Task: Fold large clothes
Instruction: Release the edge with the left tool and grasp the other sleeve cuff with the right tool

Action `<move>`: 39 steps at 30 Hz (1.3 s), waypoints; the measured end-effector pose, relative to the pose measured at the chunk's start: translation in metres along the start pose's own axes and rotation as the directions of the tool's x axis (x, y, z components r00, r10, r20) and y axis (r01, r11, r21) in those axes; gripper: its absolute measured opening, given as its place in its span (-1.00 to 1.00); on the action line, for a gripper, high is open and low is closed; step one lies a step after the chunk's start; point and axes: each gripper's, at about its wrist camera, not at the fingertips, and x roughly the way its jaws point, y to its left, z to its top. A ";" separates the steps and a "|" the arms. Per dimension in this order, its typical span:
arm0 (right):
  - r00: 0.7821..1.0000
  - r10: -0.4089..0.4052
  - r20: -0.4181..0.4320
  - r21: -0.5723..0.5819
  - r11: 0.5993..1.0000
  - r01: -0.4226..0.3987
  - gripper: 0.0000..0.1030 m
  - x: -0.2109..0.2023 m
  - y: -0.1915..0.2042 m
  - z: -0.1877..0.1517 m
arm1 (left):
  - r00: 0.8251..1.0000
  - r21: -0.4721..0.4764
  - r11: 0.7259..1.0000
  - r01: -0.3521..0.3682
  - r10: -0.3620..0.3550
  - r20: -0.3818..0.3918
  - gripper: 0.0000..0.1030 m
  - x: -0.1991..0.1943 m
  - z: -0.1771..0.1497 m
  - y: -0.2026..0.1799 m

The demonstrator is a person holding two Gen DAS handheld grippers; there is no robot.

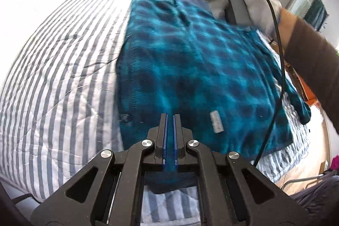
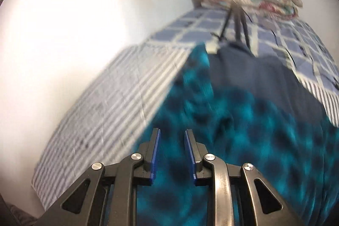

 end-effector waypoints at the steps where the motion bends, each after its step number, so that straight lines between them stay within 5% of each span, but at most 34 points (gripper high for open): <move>1: 1.000 0.014 0.006 0.001 1.000 -0.014 -0.55 0.010 0.002 0.011 | 1.000 -0.027 0.999 0.019 -0.019 -0.010 -0.97 0.003 0.000 0.006; 4: 0.999 0.033 0.007 0.006 0.999 -0.033 -0.55 0.041 0.008 0.030 | 0.997 -0.110 0.992 0.068 -0.072 -0.031 -0.96 0.010 -0.001 0.026; 9: 0.999 0.044 0.008 0.047 0.998 -0.044 -0.55 0.103 -0.007 0.053 | 0.997 -0.104 0.992 0.068 -0.071 -0.029 -0.96 0.013 -0.001 0.030; 13: 0.990 -0.135 -0.050 0.128 0.982 0.140 -0.62 0.141 -0.047 0.051 | 0.996 -0.078 0.993 0.084 -0.086 -0.023 -0.96 0.010 -0.001 0.025; 15: 0.984 -0.162 -0.068 0.214 0.961 0.173 -0.66 0.149 -0.075 0.040 | 0.996 -0.068 0.994 0.083 -0.085 -0.024 -0.96 0.011 -0.001 0.024; 17: 0.997 -0.074 -0.012 0.316 0.946 0.074 -0.68 0.143 -0.096 0.032 | 0.996 -0.064 0.995 0.079 -0.080 -0.025 -0.96 0.014 0.001 0.023; 20: 0.999 -0.043 -0.010 0.336 0.941 0.044 -0.67 0.135 -0.102 0.035 | 0.996 -0.067 0.994 0.082 -0.084 -0.027 -0.96 0.014 0.001 0.021; 28: 0.998 -0.011 0.065 0.276 0.961 -0.007 -0.56 0.043 -0.077 0.022 | 0.988 -0.021 0.988 0.151 -0.150 0.020 -0.96 0.005 0.000 -0.001; 39: 0.978 -0.076 0.193 0.245 0.969 0.027 -0.43 -0.198 -0.056 -0.057 | 0.976 -0.014 0.981 0.193 -0.191 0.108 -0.96 -0.019 0.011 -0.007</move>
